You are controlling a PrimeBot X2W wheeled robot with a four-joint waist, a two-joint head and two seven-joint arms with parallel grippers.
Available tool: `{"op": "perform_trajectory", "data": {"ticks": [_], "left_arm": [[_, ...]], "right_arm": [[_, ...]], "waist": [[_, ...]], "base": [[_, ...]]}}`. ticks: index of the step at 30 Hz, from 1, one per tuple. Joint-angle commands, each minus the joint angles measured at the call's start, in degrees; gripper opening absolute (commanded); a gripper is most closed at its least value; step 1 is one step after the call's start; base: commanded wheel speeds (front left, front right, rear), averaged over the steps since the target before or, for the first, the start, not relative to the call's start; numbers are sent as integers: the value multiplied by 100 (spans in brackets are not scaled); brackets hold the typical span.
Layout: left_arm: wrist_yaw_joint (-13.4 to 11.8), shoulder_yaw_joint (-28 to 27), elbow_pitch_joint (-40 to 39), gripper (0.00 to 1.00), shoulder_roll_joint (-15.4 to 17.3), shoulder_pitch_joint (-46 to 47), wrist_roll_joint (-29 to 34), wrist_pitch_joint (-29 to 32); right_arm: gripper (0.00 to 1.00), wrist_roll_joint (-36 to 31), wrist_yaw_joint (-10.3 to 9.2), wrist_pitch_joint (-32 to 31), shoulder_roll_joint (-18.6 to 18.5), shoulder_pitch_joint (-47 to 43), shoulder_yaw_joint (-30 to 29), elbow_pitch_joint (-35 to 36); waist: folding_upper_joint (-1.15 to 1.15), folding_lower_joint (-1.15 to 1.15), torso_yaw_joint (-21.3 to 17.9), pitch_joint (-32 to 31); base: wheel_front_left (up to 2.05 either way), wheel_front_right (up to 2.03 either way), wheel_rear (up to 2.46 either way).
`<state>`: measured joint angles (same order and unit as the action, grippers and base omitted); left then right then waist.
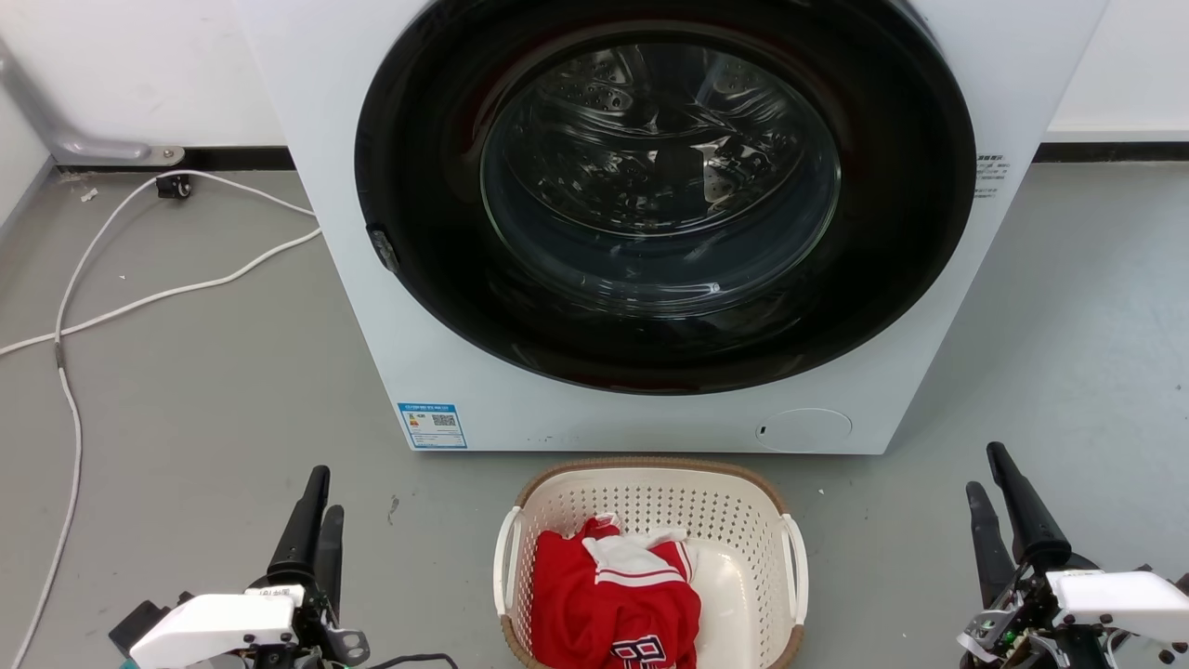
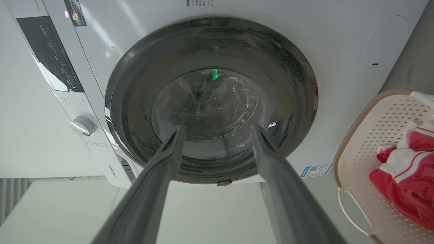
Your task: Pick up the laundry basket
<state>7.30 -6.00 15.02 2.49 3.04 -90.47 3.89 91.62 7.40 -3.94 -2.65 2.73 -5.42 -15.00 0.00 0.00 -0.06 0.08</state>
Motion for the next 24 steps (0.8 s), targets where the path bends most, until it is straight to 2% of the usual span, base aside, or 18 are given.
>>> {"op": "perform_trajectory", "data": {"ticks": [1,8,13,24], "left_arm": [[5,-22,-152,100,18,27,107,-79],[7,-87,-189,100,20,-16,451,-235],[-45,-294,-247,100,23,-9,798,-358],[-228,-403,-770,100,27,-45,1906,-606]], "right_arm": [[100,-79,8,78,-11,58,6,144],[100,-416,9,235,-12,57,-40,165],[100,-991,9,359,-14,108,-132,199],[100,-3195,10,610,-16,197,-199,764]], "waist": [[0,0,-1,-3],[0,0,-4,-10],[0,0,-7,-13],[0,0,-17,-4]], "base": [[0,0,0],[0,0,0],[0,0,0],[0,0,0]]}}
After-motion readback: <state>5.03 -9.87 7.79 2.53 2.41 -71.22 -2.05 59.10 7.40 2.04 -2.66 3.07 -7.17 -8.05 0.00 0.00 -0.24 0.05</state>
